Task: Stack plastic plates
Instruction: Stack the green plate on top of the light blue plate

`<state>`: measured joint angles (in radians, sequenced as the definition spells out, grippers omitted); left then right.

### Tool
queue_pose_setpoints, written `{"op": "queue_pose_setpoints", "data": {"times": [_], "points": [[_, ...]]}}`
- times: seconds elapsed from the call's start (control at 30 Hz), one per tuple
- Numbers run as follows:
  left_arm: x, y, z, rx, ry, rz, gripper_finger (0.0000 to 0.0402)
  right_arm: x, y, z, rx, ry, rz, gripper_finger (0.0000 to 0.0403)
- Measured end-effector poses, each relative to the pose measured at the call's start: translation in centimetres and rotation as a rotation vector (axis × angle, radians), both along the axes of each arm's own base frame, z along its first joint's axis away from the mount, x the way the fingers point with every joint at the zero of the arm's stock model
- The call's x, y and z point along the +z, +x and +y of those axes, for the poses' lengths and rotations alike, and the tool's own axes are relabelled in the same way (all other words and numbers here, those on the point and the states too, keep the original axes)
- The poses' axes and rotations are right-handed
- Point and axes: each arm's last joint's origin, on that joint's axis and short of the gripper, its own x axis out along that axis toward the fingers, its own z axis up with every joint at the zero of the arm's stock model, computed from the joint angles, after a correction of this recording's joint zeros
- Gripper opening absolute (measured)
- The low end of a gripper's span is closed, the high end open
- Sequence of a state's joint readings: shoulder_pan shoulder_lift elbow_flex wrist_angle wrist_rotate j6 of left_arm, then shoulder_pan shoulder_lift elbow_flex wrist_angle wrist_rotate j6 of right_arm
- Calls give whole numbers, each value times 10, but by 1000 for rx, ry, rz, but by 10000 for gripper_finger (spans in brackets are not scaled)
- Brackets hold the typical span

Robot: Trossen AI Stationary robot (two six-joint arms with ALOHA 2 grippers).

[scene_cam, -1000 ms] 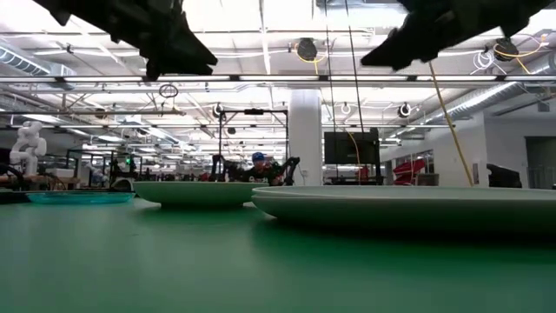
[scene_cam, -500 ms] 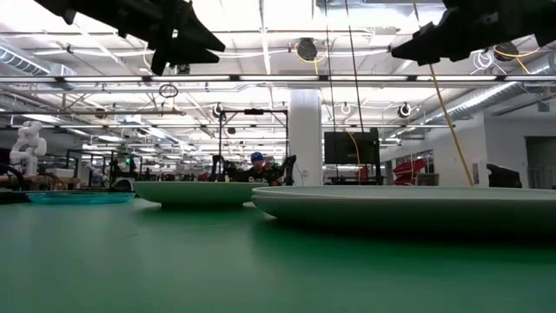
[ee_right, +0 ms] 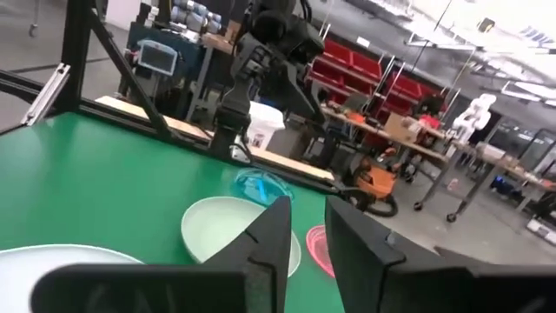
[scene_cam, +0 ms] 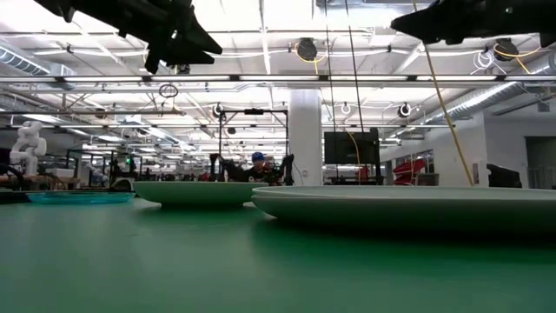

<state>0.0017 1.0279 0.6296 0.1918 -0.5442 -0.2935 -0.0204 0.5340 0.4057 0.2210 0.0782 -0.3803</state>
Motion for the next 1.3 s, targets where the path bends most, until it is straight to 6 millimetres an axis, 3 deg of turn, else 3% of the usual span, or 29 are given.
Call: {"op": "queue_pose_setpoints", "data": {"times": [0.3, 0.67, 0.9, 1.13, 1.3], "points": [[-10, -3, 0, 18, -67, 74, 154, 4, -17, 0, 1, 18, -21, 70], [-26, -10, 0, 39, -106, 237, 154, -1, -15, 0, 1, 73, 20, 70], [-36, -16, 0, 46, -107, 362, 154, -30, -13, 0, 2, 130, -33, 70], [-46, -24, 0, 63, -129, 478, 154, -30, -15, -6, -203, 184, -108, 70], [-48, -25, 8, 4, -188, 510, 154, -32, -13, -7, -231, 210, -101, 70]]}}
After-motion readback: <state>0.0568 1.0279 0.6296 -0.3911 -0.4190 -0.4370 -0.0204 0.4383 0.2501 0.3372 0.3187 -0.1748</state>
